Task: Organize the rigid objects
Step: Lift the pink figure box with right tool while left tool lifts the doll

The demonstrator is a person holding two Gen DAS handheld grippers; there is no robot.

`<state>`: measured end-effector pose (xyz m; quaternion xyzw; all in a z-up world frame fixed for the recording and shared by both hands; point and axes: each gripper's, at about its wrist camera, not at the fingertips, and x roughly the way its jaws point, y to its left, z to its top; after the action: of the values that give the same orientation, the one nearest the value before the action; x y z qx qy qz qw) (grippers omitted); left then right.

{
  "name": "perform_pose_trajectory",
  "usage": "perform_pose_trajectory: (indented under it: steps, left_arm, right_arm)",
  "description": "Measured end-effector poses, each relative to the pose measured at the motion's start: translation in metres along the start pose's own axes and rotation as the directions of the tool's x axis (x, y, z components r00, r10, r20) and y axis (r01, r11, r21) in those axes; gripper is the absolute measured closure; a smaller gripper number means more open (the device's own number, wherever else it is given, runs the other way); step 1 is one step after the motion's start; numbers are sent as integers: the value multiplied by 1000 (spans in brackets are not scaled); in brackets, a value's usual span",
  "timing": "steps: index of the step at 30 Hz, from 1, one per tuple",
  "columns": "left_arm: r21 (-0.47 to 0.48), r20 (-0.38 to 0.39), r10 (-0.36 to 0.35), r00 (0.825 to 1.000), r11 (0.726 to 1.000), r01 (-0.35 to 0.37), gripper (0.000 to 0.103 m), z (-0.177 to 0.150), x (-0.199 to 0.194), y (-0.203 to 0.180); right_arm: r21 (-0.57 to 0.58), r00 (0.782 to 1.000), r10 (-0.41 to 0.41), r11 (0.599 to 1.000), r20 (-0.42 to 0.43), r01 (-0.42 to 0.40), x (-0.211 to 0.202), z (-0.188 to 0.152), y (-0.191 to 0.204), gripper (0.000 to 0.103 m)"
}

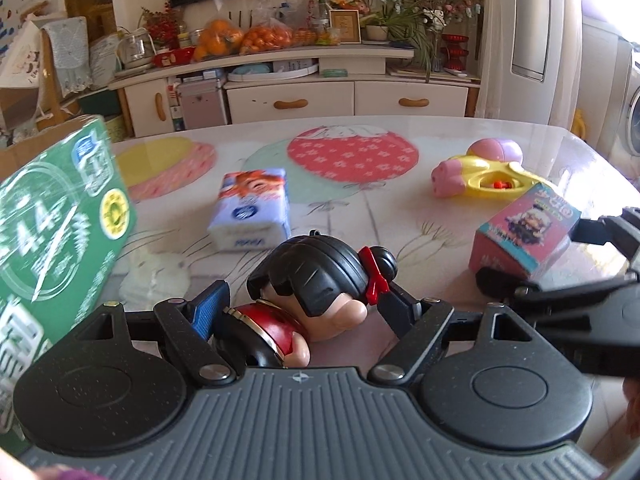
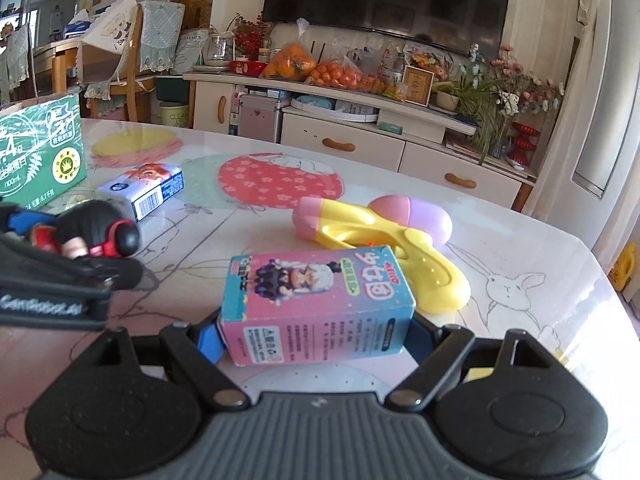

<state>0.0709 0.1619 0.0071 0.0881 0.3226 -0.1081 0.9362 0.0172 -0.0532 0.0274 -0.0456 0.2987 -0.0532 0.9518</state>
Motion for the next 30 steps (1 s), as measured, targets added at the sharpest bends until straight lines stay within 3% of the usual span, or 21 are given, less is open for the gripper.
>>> perform_pose_trajectory:
  steps: [9, 27, 28, 29, 30]
  left_arm:
    - [12, 10, 26, 1000, 1000, -26, 3, -24, -26, 10]
    - [-76, -15, 32, 999, 997, -33, 3, -57, -67, 44]
    - [-82, -13, 32, 999, 996, -33, 5, -58, -70, 47]
    - [-87, -10, 34, 999, 996, -35, 14, -59, -73, 49]
    - [-92, -12, 29, 1000, 995, -30, 34, -59, -76, 50]
  right_arm:
    - [31, 999, -37, 999, -5, 37, -9, -5, 10, 18]
    - [105, 998, -41, 993, -38, 45, -48, -26, 45, 18]
    - [108, 998, -41, 993, -43, 46, -51, -26, 49, 18]
    - [108, 998, -41, 993, -47, 46, -53, -27, 51, 18]
    - [109, 998, -41, 993, -51, 46, -56, -28, 53, 18]
